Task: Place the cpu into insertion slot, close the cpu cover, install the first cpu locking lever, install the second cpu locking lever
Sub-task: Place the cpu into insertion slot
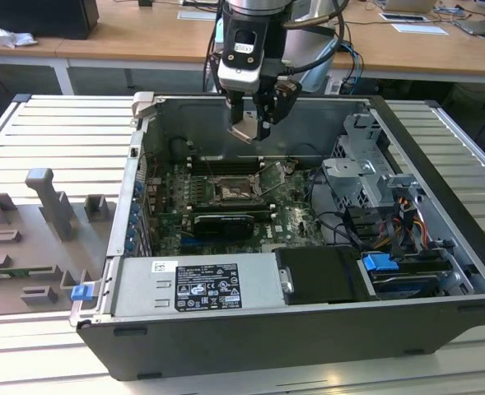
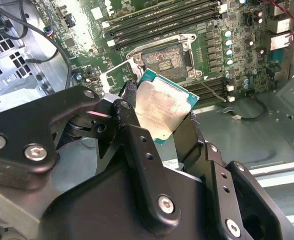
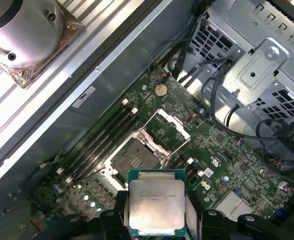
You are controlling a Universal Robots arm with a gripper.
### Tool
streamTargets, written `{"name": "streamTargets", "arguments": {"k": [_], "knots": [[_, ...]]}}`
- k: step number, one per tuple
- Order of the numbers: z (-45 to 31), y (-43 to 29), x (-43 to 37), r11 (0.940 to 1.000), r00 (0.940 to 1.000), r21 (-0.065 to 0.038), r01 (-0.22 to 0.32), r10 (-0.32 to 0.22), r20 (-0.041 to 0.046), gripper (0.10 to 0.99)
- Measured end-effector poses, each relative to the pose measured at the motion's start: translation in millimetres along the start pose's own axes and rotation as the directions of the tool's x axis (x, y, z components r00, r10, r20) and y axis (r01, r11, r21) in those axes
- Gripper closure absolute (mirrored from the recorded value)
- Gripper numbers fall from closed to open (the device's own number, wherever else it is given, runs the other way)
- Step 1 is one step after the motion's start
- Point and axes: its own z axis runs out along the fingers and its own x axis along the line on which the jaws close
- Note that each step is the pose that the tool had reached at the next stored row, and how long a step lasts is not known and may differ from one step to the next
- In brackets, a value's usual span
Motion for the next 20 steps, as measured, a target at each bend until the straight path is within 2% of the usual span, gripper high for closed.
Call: {"name": "streamTargets", "arguments": {"k": [11, 20], "knots": [[7.6, -0.7, -0.1, 1.0000, 1.0000, 0.000, -0.004, 0.004, 0.0003, 0.549], [11.1, -1.0, -0.2, 0.9999, 0.9999, 0.000, -0.011, 0.011, 0.0009, 0.549]]}}
